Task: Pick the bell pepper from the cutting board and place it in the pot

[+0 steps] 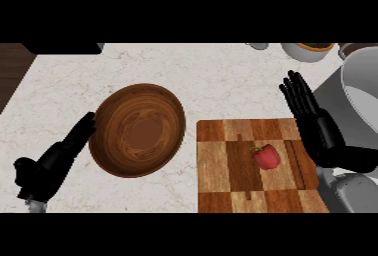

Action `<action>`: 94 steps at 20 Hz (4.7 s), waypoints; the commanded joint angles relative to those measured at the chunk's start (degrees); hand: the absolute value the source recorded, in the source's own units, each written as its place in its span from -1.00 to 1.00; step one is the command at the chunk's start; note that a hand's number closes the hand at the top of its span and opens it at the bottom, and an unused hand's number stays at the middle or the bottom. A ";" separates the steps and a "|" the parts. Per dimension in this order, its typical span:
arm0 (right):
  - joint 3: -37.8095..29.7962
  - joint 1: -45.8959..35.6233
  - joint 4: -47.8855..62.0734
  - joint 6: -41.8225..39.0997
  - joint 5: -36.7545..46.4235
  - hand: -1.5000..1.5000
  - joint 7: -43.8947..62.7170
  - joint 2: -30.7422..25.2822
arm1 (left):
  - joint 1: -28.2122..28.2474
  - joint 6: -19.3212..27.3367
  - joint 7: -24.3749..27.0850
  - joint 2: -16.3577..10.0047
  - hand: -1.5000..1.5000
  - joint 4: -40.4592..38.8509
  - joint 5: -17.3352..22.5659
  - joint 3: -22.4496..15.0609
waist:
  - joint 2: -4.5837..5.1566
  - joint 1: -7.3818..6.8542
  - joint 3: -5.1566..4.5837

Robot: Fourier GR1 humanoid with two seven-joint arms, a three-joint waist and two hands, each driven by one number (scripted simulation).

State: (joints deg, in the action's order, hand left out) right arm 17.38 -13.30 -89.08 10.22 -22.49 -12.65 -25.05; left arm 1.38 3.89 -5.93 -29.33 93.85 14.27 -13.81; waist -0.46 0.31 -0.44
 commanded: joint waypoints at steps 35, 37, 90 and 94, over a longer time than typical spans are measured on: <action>24.59 -24.32 9.65 -31.04 52.09 -1.00 -21.55 -22.00 | -11.49 11.54 -2.51 8.19 0.00 -3.05 0.33 12.58 | 0.28 0.04 0.37; 23.36 -23.50 3.15 -36.05 51.15 -1.00 -16.88 -25.04 | -14.57 11.92 -5.87 7.62 0.00 -2.53 0.91 13.48 | 0.09 0.65 0.37; -0.35 -2.36 23.04 -28.24 88.18 1.00 -10.43 10.32 | -12.45 6.24 -6.33 15.58 0.00 -1.03 -8.12 19.54 | -0.18 2.28 0.44; -6.93 3.13 18.42 -29.21 84.53 1.00 3.09 17.09 | -10.83 5.86 -6.00 15.15 0.00 -1.36 -8.05 20.08 | -0.54 3.60 0.30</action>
State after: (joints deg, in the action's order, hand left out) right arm 15.38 -15.74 -68.62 -16.99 65.94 -20.57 -14.37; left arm -10.35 9.65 -11.91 -14.44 92.12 6.42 6.49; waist -1.33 3.07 -0.71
